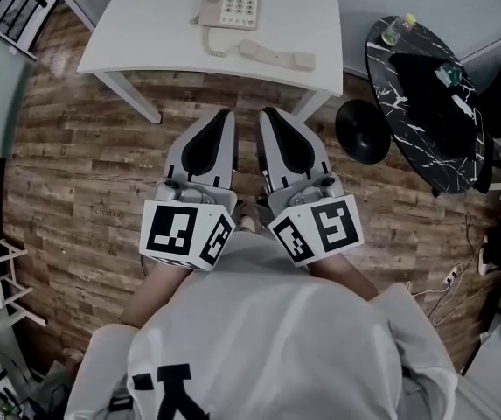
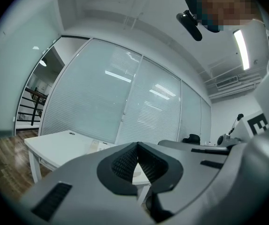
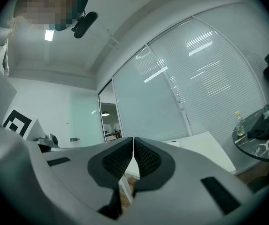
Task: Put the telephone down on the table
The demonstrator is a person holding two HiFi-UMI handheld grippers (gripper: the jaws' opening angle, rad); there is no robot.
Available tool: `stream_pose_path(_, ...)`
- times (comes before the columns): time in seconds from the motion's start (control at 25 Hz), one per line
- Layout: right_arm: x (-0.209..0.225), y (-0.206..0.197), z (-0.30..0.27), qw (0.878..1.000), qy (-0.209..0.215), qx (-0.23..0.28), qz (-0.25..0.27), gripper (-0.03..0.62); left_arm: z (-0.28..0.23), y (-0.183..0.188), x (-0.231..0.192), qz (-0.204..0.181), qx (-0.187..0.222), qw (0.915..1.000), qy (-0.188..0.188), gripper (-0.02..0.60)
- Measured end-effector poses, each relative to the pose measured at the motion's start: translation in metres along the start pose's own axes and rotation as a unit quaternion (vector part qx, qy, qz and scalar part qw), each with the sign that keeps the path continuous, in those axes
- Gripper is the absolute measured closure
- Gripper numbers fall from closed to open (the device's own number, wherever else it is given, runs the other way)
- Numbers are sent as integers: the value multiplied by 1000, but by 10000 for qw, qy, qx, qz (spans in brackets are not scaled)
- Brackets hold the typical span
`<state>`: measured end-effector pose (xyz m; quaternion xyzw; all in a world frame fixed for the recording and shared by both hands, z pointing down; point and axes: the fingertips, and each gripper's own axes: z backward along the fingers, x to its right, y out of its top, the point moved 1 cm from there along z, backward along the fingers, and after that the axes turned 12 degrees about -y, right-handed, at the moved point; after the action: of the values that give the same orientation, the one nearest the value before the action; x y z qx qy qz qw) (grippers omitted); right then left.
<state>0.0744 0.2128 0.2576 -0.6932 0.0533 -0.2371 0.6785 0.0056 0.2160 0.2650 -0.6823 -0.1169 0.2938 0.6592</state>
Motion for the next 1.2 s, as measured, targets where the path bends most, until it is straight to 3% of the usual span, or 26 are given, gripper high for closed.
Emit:
stream_pose_path(0.24, -14, 3, 4, 9999, 84, 73, 113, 562, 9, 10, -1, -59, 93, 9999, -11, 577)
stream_pose_path(1.2, -22, -10, -18, 9994, -266, -139, 153, 568, 7, 12, -30, 130, -65, 9996, -224, 577)
